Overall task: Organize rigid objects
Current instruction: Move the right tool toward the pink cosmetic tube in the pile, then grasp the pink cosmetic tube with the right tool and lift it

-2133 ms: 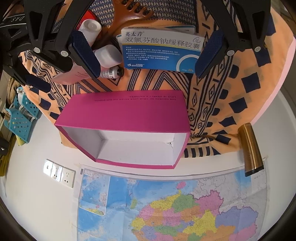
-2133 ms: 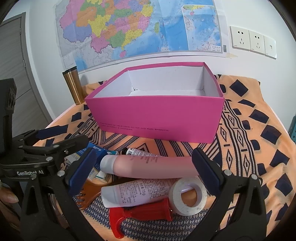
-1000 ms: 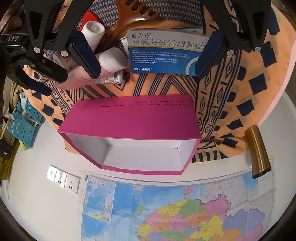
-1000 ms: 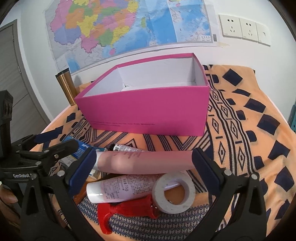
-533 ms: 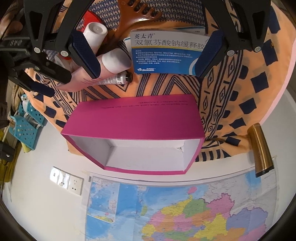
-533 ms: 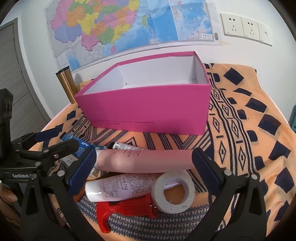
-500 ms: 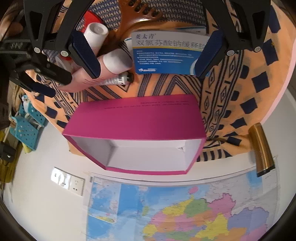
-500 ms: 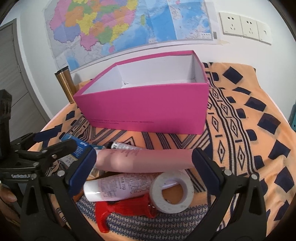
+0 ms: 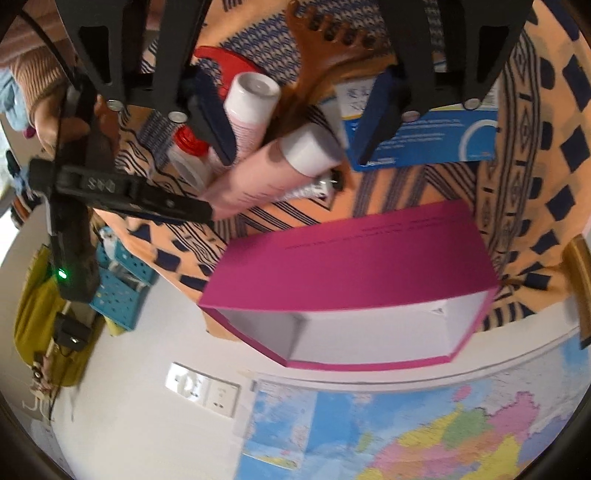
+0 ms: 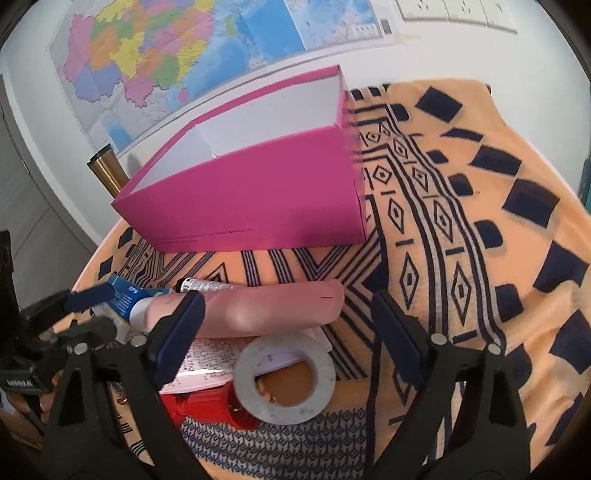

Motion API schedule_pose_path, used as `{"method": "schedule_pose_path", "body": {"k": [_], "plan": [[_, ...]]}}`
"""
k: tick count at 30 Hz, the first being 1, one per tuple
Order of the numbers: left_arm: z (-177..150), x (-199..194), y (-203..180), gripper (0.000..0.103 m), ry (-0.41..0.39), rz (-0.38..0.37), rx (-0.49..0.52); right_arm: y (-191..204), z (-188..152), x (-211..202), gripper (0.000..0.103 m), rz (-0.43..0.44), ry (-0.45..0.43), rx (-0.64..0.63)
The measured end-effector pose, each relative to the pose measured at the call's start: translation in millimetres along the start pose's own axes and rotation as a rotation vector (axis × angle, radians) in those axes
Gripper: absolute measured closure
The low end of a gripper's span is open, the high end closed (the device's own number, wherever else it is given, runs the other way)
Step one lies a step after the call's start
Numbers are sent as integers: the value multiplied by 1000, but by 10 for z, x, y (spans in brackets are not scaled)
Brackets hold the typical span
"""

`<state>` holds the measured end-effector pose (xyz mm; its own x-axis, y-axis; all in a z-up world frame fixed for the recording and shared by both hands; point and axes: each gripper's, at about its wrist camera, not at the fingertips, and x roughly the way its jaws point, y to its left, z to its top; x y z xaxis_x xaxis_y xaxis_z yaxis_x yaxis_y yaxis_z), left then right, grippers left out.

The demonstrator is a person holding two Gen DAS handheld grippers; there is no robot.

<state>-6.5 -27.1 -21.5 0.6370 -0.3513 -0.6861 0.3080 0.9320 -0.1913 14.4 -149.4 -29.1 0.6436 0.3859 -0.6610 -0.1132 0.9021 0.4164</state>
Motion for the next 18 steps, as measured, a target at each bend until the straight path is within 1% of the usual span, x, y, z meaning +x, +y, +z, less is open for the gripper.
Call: {"method": "schedule_pose_path", "body": {"k": [1,3,4,6,10,11,12,14,18], "plan": [[-3,3,-12,51,1,-8,4,-31,5,24,16,15,11,11],[-6,-13,-58,59,-6,-30,18,-74,13,67,16,34,31,37],[-4,-23,-80,59,-6,-43,28,-87,19,86,16,44,37,49],[-3,-12,-97,59,10,-47,35,-130,31,115,16,55,41,67],[-16,88,-15,59,66,-17,5,-193,41,156,16,77,59,89],[-17,102,10,59,77,-15,-7,-199,41,157,18,82,60,88],[-19,135,47,59,90,-16,-24,-202,41,156,20,90,59,88],[-21,178,82,59,103,-30,-45,-208,42,160,32,112,65,87],[-1,174,108,59,90,-10,-57,-188,49,160,37,115,65,69]]}}
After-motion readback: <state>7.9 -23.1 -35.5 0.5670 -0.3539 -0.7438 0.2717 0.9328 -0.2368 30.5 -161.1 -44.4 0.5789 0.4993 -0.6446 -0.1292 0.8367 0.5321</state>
